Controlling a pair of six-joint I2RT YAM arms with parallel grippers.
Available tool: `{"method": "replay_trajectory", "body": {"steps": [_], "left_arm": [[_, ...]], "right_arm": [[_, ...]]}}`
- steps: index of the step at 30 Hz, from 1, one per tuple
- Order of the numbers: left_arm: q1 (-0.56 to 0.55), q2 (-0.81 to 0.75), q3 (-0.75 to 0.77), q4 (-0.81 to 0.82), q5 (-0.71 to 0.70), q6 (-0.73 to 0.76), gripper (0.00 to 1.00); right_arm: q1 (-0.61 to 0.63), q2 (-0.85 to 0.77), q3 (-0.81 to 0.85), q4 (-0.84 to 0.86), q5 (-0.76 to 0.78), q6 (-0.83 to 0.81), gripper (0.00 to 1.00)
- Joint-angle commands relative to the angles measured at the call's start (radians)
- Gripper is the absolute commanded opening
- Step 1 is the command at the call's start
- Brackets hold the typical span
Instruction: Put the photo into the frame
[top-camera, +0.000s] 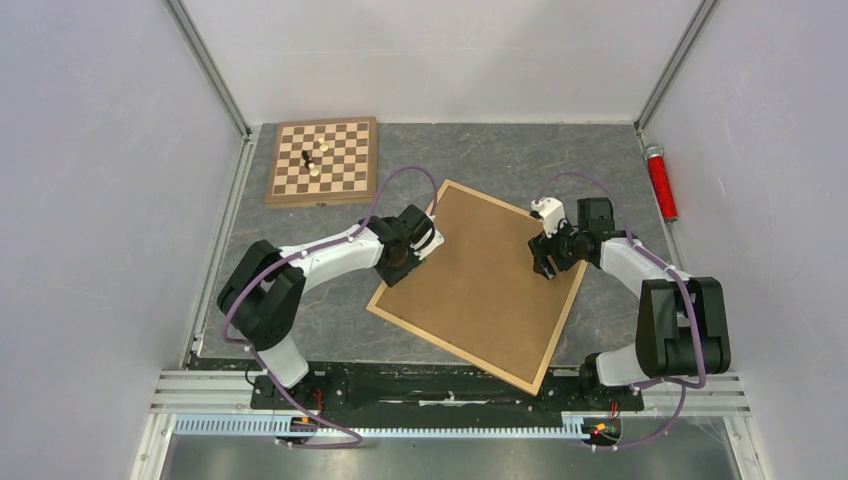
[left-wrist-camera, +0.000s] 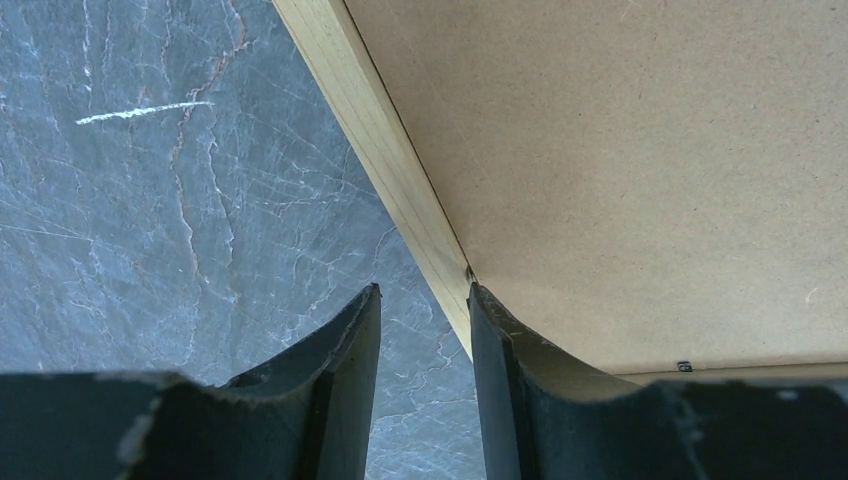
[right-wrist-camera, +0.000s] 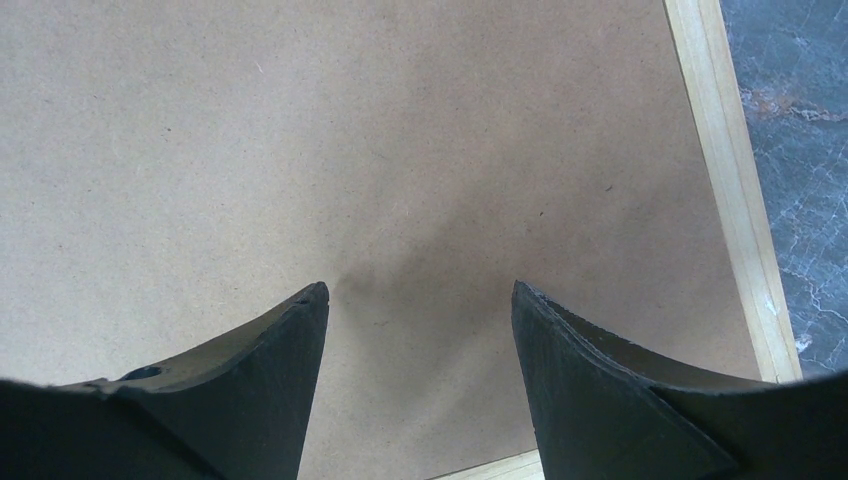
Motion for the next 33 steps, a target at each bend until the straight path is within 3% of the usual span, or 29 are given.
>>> {"method": "replay_trajectory", "body": {"steps": [1,33], "left_arm": [[-0.005,0.004,-0.013,0.036,-0.028,-0.017,0.45],[-0.007,0.061,0.013,0.059,-0.038,-0.023,0.44]], "right_arm": [[0.002,-0.031,-0.003,0.009,-0.021,-0.005,0.70],[0.003,-0.033,-0.004,0.007,-0.026,-0.003,0.70]]}}
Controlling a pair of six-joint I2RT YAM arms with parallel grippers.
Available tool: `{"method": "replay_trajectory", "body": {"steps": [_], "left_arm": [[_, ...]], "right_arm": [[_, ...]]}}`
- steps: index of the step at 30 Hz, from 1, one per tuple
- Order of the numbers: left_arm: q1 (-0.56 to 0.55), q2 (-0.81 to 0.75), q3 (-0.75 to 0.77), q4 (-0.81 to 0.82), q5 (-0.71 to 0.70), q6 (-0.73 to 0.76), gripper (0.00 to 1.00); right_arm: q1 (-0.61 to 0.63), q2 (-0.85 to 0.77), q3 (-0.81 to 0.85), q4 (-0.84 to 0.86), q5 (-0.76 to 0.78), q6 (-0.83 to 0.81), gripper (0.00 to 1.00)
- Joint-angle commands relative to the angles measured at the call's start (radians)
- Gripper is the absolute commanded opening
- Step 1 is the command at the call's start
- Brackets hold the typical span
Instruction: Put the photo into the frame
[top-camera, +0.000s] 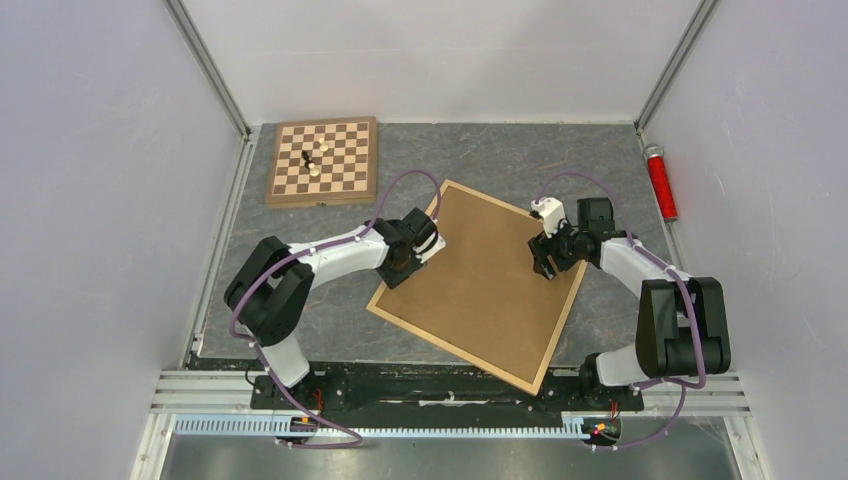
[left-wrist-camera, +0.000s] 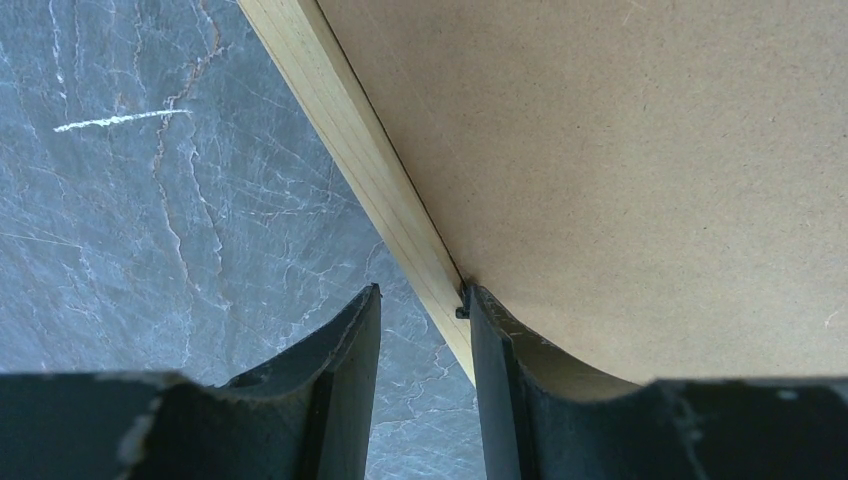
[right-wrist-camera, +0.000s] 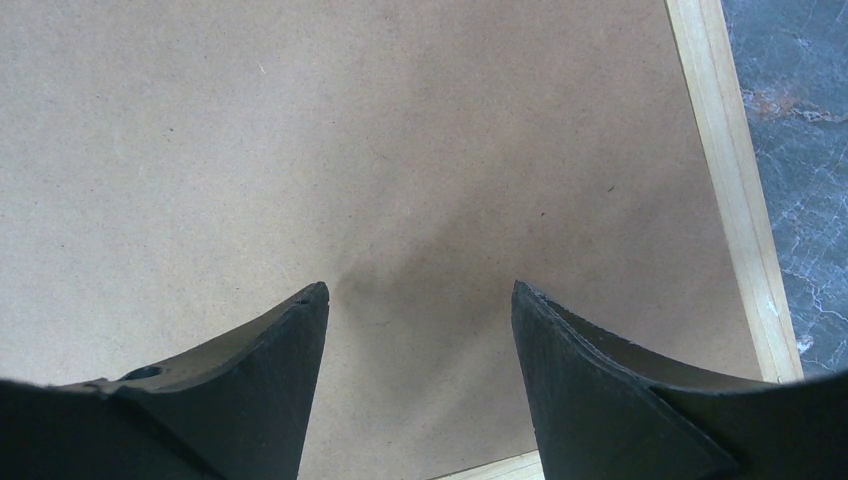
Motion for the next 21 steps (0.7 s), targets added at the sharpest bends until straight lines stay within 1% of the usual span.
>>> {"method": "replay_trajectory", "body": {"steps": [1,10,16,18,21], "left_arm": [[-0.001,0.014,0.015,0.048,-0.014,-0.024,0.44],[-0.001,-0.060,0.038,0.028,-0.026,-0.026,0.44],[-0.001,-0.062,0.032,0.036,-0.041,-0.025,0.44],[-0.001,-0.064,0.032,0.036,-0.011,-0.027,0.44],[-0.001,-0.072,0.040,0.008,0.075,-0.038,0.44]], "right_arm": [[0.003,-0.031,-0.004,0.007,-0.023,-0.003,0.70],[0.003,-0.032,-0.003,0.007,-0.025,0.000,0.70],[0.002,-0.033,-0.001,0.008,-0.027,0.001,0.70],[0.002,-0.033,-0.003,0.007,-0.026,-0.001,0.70],[0.003,-0.032,-0.004,0.007,-0.026,-0.003,0.70]]}}
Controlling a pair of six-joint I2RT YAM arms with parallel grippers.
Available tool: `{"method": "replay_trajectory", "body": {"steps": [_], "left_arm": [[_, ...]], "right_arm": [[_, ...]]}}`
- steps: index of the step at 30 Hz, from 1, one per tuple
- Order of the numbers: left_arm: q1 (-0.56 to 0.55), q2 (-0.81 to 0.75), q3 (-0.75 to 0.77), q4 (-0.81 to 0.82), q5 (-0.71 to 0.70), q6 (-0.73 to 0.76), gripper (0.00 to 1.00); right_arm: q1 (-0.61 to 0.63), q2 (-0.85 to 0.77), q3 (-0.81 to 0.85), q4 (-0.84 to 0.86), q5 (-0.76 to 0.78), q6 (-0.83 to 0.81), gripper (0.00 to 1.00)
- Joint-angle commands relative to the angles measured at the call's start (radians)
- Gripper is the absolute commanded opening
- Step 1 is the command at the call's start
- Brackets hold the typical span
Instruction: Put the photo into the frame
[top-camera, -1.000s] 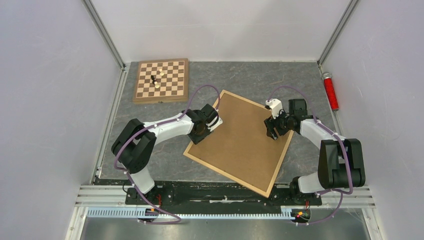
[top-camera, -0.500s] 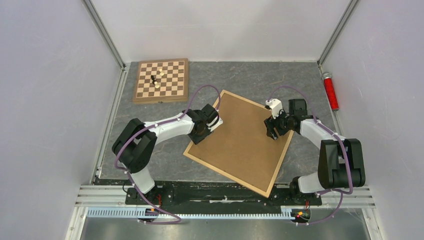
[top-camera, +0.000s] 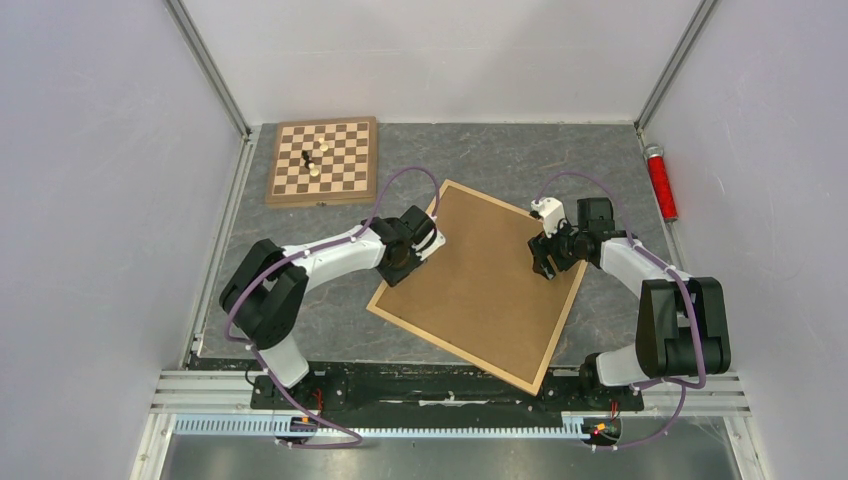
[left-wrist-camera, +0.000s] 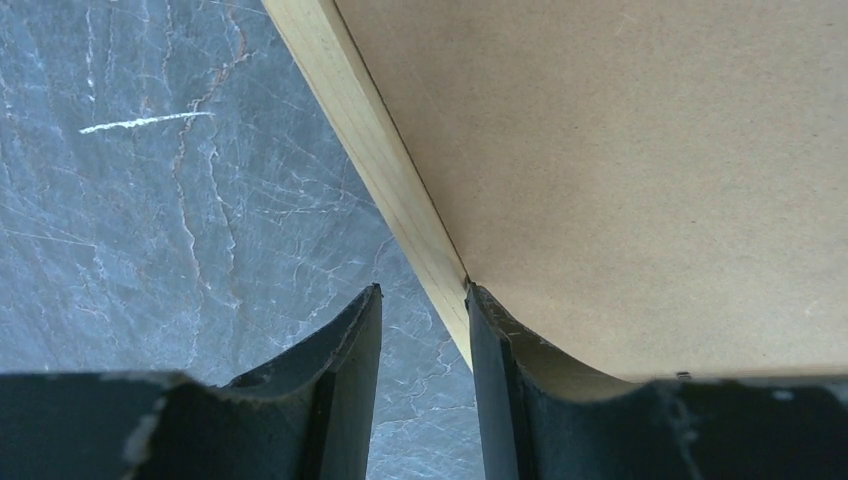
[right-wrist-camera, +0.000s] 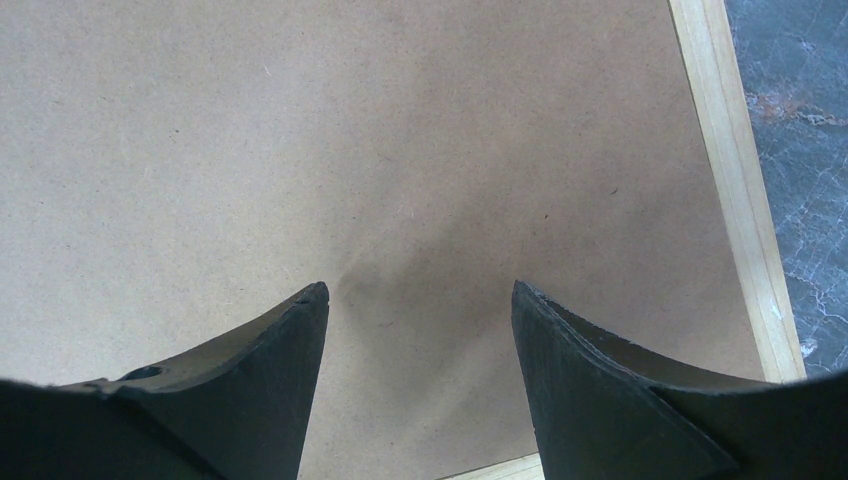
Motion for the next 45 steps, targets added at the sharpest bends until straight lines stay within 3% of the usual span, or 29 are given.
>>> {"method": "replay_trajectory", "body": {"steps": [1,16,45], "left_arm": [[0.002,-0.046,0.044,-0.007,0.099,-0.042,0.44],[0.056,-0.028,0.035,-0.076,0.295,-0.064,0.43],[0.071,0.052,0.052,-0.041,0.296,-0.067,0.42]], "right_arm": [[0.002,-0.034,-0.006,0.007,-0.018,-0.002,0.70],[0.003,-0.037,-0.009,0.010,-0.005,0.002,0.70],[0.003,-0.035,-0.009,0.007,-0.010,0.001,0.70]]}}
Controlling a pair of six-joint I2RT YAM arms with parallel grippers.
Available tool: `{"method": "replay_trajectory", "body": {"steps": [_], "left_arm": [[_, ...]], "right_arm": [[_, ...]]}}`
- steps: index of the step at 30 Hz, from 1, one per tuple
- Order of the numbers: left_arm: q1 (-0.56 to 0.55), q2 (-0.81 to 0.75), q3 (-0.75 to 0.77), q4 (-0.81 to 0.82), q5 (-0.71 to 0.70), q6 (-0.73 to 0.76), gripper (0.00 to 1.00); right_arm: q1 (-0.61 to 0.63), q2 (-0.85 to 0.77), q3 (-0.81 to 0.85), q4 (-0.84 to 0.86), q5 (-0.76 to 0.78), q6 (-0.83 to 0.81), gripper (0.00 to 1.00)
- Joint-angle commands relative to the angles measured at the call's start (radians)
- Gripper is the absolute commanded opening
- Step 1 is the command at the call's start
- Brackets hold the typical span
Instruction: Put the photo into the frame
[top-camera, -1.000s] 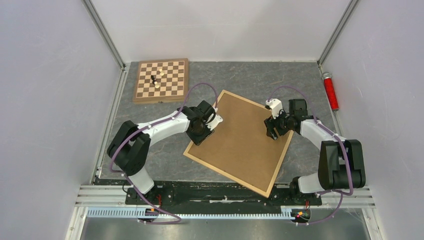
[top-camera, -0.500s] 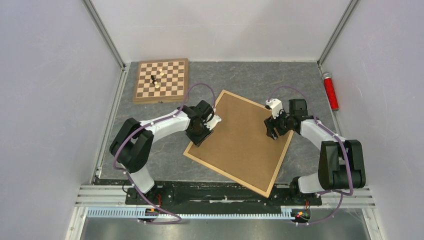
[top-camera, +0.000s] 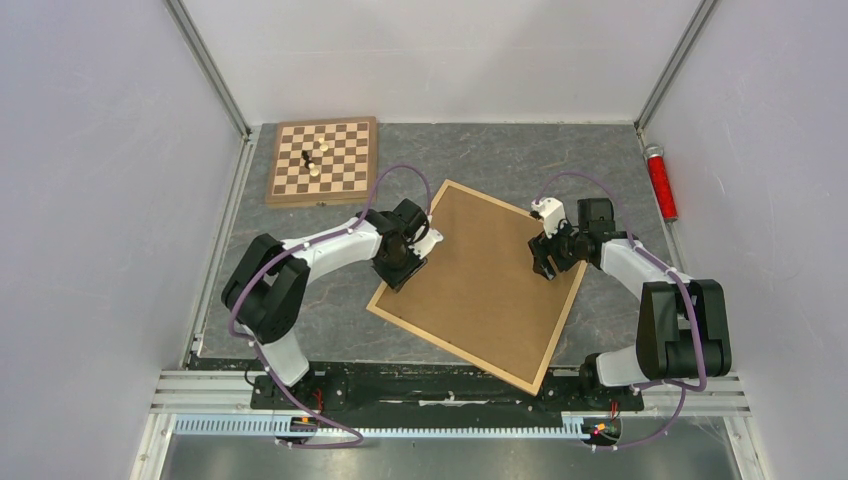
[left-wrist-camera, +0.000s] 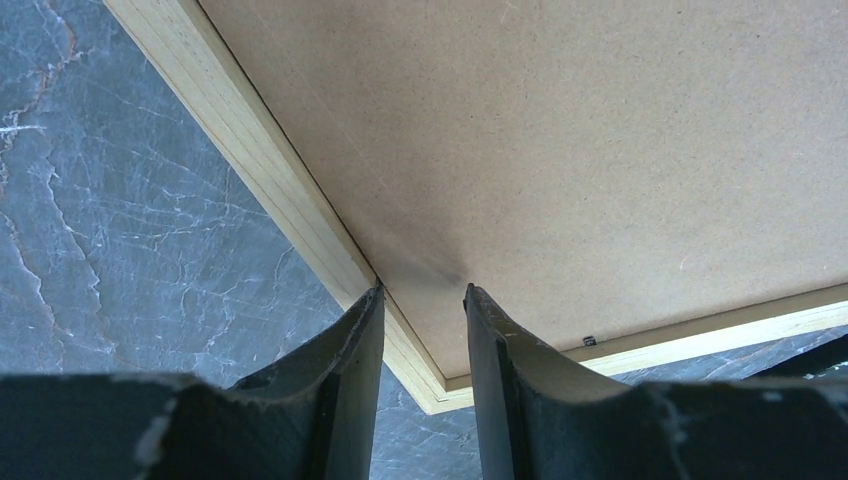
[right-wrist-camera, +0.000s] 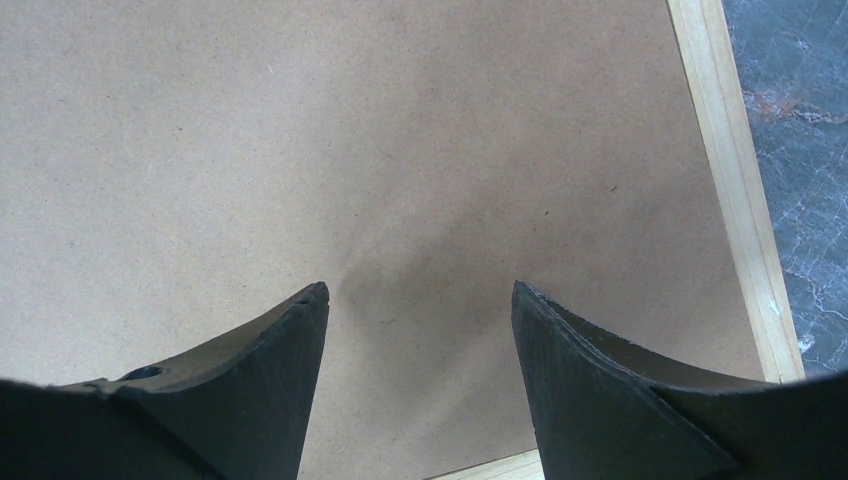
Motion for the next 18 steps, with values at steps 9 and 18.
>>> {"method": "replay_trajectory", "body": {"steps": [9,18], "left_arm": [[0.004,0.024,0.015,0.017,0.044,-0.032,0.42],[0.006,0.024,0.004,0.016,0.053,-0.029,0.42]], "right_arm": [[0.003,-0.023,-0.004,0.009,-0.010,-0.002,0.70],[0.003,-0.023,-0.004,0.009,-0.008,-0.002,0.70]]}}
